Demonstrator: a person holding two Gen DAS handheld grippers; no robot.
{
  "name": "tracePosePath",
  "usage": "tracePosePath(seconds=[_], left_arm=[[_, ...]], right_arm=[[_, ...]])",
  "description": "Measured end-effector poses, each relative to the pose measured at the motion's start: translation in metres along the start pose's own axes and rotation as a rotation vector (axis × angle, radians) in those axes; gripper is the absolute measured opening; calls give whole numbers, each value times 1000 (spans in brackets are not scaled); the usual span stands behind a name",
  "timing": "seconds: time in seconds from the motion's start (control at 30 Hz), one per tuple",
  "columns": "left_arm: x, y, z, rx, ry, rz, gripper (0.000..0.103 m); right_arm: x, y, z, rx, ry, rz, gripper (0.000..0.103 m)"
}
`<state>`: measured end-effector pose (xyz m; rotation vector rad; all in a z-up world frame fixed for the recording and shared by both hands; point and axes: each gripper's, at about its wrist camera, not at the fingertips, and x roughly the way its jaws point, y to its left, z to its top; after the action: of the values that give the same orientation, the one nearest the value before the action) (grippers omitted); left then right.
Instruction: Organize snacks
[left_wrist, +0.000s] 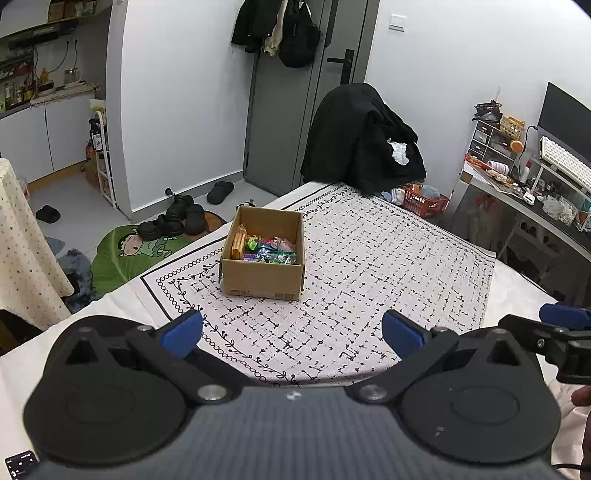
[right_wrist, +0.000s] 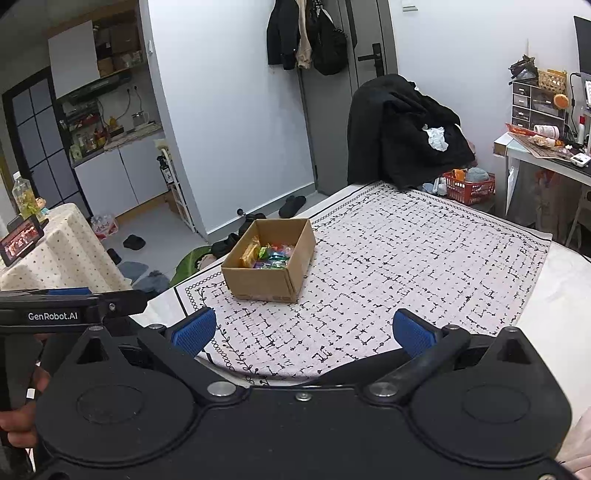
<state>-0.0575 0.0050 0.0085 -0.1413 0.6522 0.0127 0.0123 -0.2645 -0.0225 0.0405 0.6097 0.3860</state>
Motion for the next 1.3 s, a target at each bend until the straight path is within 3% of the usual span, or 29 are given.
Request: tracePosePath(seconds=[1.3], left_arm=[[-14, -2, 1, 7, -20, -19, 103]], right_arm=[[-2, 1, -3, 9, -10, -12, 103]])
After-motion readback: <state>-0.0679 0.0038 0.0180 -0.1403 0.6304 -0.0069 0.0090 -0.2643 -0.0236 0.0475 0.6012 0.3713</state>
